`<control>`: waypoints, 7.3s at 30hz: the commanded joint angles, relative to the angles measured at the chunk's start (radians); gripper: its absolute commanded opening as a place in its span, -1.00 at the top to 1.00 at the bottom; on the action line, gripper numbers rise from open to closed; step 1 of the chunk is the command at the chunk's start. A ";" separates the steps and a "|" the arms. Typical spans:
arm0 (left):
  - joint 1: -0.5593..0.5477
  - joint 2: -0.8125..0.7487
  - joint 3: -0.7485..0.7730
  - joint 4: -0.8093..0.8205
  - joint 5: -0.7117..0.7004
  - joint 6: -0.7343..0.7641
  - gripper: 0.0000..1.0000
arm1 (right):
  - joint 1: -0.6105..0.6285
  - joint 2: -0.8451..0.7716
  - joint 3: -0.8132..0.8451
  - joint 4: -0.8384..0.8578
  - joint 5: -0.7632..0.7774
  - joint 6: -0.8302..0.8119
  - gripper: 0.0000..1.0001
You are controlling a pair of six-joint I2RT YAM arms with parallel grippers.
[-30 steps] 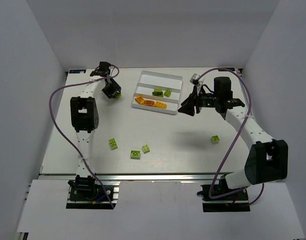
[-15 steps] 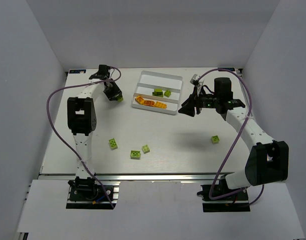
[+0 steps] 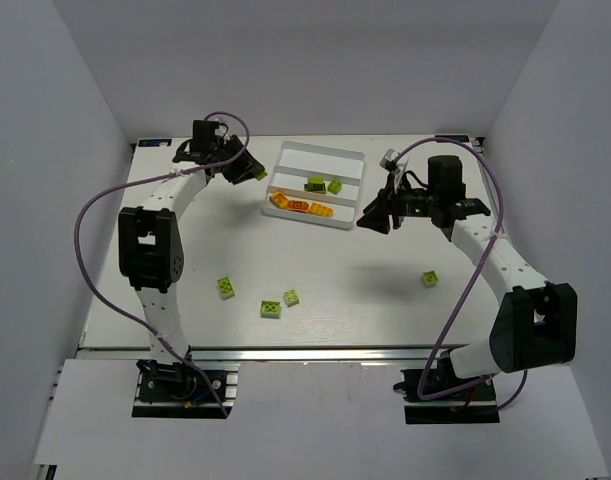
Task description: Sort the legos into containers by color
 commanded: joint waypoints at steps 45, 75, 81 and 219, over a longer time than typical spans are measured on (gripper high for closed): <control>-0.096 -0.644 -0.463 -0.041 -0.064 0.026 -0.56 | -0.072 -0.055 -0.102 -0.372 0.656 -0.064 -0.45; -0.096 -1.294 -0.983 -0.341 -0.260 -0.082 -0.70 | -0.151 0.104 -0.275 -0.274 0.903 0.001 -0.14; -0.096 -1.316 -1.002 -0.359 -0.265 -0.096 -0.70 | -0.151 0.097 -0.231 -0.274 0.814 -0.067 0.99; -0.132 -0.326 -0.120 0.177 -0.093 0.053 0.26 | 0.250 0.054 -0.090 -0.287 -0.152 -0.721 -0.78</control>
